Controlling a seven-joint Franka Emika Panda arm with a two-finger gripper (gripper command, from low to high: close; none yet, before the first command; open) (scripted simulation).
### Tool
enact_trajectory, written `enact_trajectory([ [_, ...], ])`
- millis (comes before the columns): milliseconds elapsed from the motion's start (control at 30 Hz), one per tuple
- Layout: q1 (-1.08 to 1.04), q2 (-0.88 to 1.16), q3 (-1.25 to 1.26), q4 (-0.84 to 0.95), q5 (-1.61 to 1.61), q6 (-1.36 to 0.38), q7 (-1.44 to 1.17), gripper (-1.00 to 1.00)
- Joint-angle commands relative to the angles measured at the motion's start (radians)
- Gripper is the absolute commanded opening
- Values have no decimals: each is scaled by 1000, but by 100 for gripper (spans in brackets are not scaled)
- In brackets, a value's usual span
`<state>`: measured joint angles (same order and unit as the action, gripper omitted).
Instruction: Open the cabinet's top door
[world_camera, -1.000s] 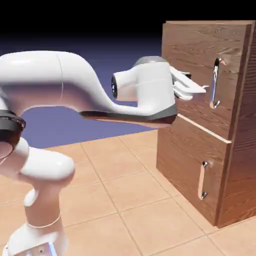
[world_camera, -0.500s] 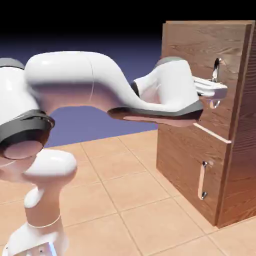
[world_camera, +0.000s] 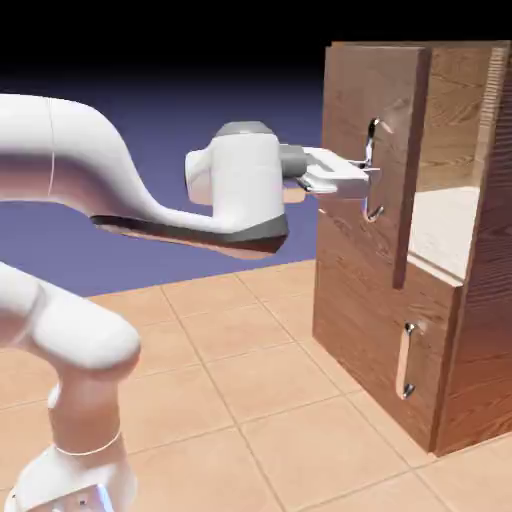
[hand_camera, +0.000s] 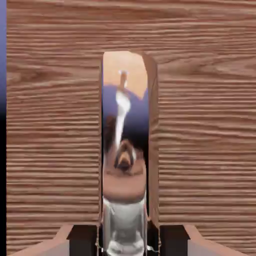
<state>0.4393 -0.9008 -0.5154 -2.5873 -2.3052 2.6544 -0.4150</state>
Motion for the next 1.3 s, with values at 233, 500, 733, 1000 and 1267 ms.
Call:
enact_trajectory([
  [233, -144, -170, 275, -181, 347, -179, -150, -100],
  [500, -153, -299, 548, -270, 695, -408, -259, -100],
  [733, -122, -316, 802, -257, 971, -642, -295, -100],
  [1000, -150, -224, 1092, -133, 1237, -920, -285, -100],
  [1267, -314, -77, 1382, 104, 1438, -1204, -256, -100],
])
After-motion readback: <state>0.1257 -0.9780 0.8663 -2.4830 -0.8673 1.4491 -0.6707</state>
